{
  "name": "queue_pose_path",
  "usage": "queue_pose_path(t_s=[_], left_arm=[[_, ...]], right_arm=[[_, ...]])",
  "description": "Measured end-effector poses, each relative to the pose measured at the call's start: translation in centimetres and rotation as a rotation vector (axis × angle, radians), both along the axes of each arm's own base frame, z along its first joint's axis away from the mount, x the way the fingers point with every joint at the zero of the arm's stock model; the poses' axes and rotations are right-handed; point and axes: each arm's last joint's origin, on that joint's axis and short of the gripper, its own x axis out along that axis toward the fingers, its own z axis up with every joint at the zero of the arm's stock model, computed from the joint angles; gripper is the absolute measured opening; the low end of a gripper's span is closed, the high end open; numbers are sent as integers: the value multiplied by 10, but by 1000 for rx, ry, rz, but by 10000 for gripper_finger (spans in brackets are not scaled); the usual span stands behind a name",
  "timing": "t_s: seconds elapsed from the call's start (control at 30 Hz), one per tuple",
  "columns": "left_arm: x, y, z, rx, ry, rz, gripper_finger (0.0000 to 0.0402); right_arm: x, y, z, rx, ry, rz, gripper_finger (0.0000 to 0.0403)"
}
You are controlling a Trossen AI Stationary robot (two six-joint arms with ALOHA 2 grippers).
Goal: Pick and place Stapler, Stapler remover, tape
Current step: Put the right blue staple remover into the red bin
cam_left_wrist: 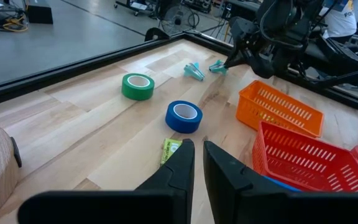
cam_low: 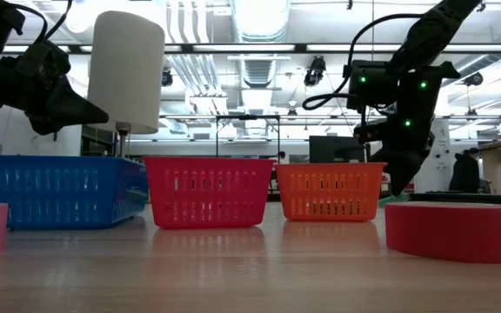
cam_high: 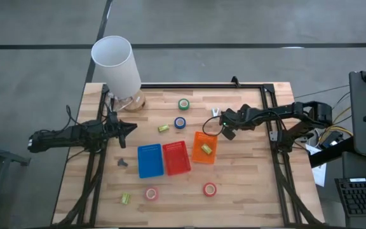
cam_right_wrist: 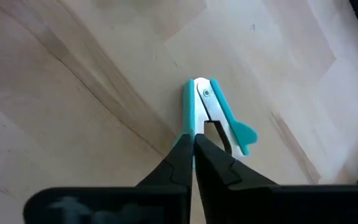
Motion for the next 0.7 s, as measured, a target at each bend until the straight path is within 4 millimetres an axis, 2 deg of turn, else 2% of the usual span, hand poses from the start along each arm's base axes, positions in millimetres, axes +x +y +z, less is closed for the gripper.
queue_pose_path(t_s=[0.33, 0.7], left_arm=[[0, 0, 0, 0, 0, 0, 37], [0, 0, 0, 0, 0, 0, 37]], right_arm=[[4, 8, 8, -7, -33, 37, 8], [19, 33, 39, 4, -185, 139, 8]])
